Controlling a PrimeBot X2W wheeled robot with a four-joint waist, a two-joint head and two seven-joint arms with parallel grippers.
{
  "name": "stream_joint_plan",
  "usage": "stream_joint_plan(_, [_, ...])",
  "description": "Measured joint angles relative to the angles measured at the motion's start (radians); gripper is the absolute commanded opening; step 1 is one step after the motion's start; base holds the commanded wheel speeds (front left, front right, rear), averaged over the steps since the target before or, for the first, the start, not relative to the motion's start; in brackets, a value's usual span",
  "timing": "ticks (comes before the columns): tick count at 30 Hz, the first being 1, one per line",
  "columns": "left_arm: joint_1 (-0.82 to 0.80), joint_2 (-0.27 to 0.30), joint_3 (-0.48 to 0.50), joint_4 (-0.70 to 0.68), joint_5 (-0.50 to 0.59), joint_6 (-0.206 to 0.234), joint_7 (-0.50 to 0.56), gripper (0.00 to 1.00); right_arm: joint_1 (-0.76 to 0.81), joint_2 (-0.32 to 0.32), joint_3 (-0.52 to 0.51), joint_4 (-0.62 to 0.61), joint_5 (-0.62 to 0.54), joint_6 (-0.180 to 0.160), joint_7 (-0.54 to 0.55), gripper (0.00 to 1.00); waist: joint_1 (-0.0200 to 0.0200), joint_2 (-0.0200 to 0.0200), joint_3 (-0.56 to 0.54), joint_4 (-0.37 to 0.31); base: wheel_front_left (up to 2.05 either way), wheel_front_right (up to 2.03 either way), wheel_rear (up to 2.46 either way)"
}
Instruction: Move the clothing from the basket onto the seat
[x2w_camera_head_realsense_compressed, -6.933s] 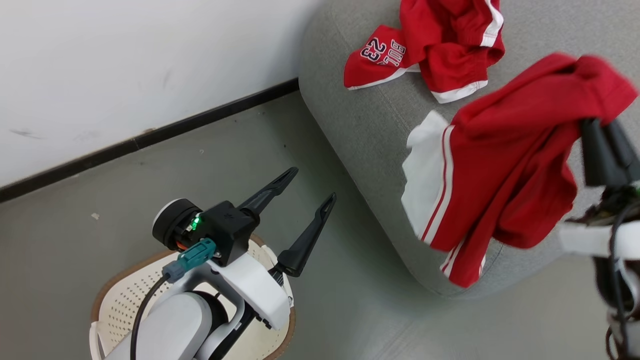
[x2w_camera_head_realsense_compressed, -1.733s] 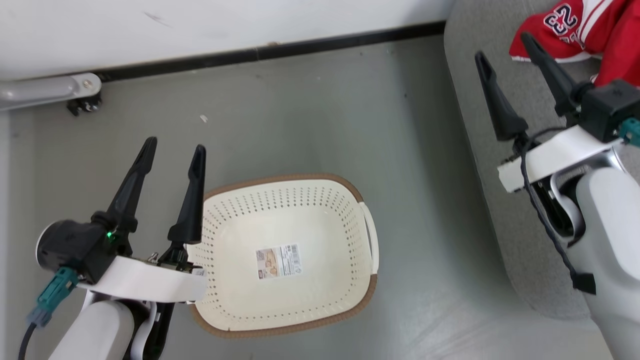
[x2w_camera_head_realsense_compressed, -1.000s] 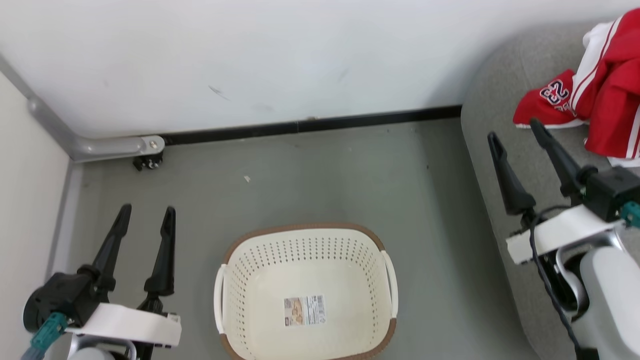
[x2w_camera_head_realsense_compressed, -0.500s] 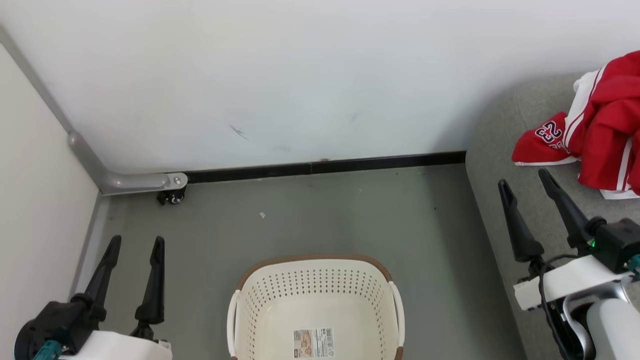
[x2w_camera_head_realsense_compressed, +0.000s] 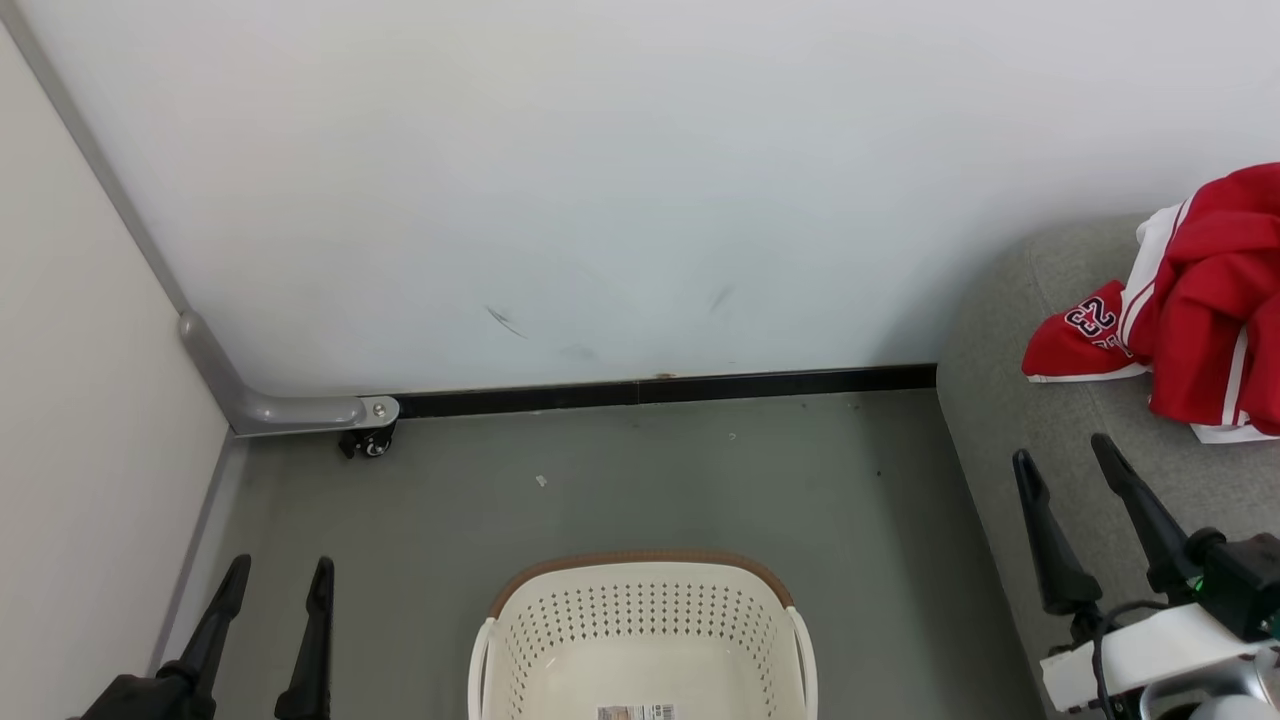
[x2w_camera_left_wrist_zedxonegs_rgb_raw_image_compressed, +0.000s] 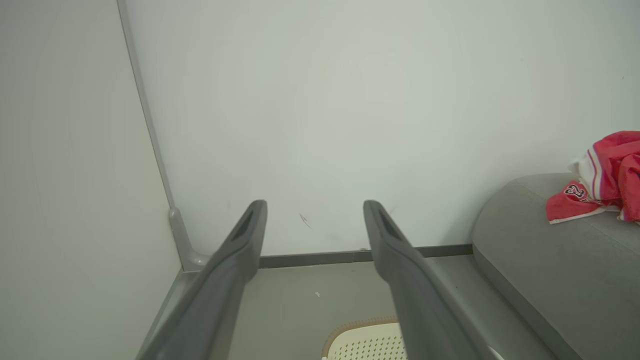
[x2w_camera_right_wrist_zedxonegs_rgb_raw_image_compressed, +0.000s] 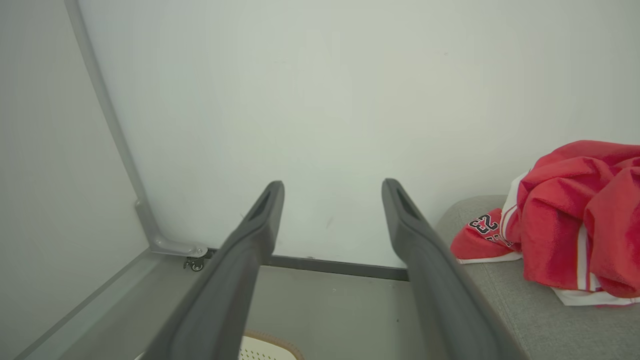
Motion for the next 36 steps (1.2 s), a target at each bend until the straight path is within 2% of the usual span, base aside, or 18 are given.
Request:
stream_joint_plan(21, [0.058, -0.05, 0.045, 0.005, 0.045, -0.047, 0.0, 1.0, 0.113, 0.005, -0.004, -0.055, -0.001, 0.0, 0.0, 1.0, 0.0, 0.0, -0.052, 0.006, 0.0, 0.0, 0.0])
stream_joint_plan(33, [0.073, -0.059, 0.062, 0.005, 0.065, -0.07, 0.0, 1.0, 0.117, 0.006, -0.005, -0.071, -0.001, 0.0, 0.0, 1.0, 0.0, 0.0, -0.054, 0.004, 0.0, 0.0, 0.0])
stream_joint_plan(34, [0.073, -0.061, 0.061, 0.008, 0.065, -0.07, 0.001, 0.0, 0.12, 0.007, -0.004, -0.067, -0.001, -0.001, 0.0, 0.0, 0.0, 0.0, -0.054, 0.004, 0.0, 0.0, 0.0])
stream_joint_plan(36, [0.075, -0.075, 0.056, 0.031, 0.064, -0.07, 0.002, 0.0, 0.131, 0.016, 0.002, -0.045, 0.0, -0.001, 0.002, 0.0, 0.0, 0.0, -0.054, 0.004, 0.0, 0.0, 0.0])
